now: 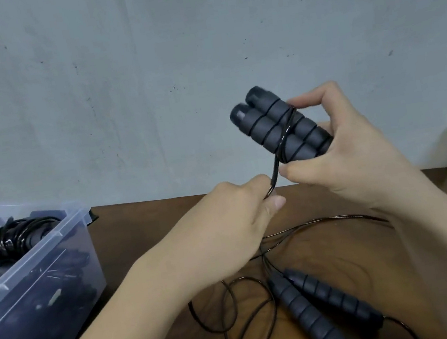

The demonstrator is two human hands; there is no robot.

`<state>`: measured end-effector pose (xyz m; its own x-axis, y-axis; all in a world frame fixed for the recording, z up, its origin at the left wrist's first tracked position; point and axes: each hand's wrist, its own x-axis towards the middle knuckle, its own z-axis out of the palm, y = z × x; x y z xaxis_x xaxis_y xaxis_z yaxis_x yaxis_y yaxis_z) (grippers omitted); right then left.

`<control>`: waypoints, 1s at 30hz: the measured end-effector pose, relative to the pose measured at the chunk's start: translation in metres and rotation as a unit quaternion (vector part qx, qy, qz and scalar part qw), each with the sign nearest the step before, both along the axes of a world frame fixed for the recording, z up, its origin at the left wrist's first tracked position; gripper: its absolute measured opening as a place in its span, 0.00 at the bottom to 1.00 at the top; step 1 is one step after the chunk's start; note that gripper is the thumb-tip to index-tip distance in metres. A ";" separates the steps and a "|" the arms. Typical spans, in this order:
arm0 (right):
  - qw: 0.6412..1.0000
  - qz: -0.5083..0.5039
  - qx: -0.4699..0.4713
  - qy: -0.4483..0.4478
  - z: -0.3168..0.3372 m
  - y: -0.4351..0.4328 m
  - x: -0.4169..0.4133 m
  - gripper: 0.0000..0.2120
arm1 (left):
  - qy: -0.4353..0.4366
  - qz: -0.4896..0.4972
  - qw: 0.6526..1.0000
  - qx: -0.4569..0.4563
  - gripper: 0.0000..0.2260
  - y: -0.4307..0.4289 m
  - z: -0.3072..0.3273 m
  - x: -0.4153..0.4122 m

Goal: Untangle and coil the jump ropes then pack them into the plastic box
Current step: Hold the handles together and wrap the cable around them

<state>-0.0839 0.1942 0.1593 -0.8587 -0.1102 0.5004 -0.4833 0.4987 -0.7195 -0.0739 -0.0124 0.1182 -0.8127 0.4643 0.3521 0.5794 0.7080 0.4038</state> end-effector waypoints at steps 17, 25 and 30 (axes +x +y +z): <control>0.910 0.242 0.281 -0.187 0.010 -0.004 0.018 0.31 | -0.103 -0.124 0.969 0.185 0.15 -0.046 0.019 -0.023; 0.920 0.339 0.088 -0.178 0.017 0.012 0.024 0.32 | -0.220 -0.238 0.864 0.385 0.19 -0.041 0.003 -0.033; 0.921 0.337 -0.159 -0.116 0.013 0.007 0.017 0.30 | -0.165 -0.095 0.923 0.335 0.19 -0.030 -0.003 -0.037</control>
<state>-0.0672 0.2016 0.1723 -0.7366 -0.5364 0.4118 -0.4212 -0.1124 -0.9000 -0.1104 -0.0427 0.1154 -0.8533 0.3774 0.3598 0.4350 0.1348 0.8903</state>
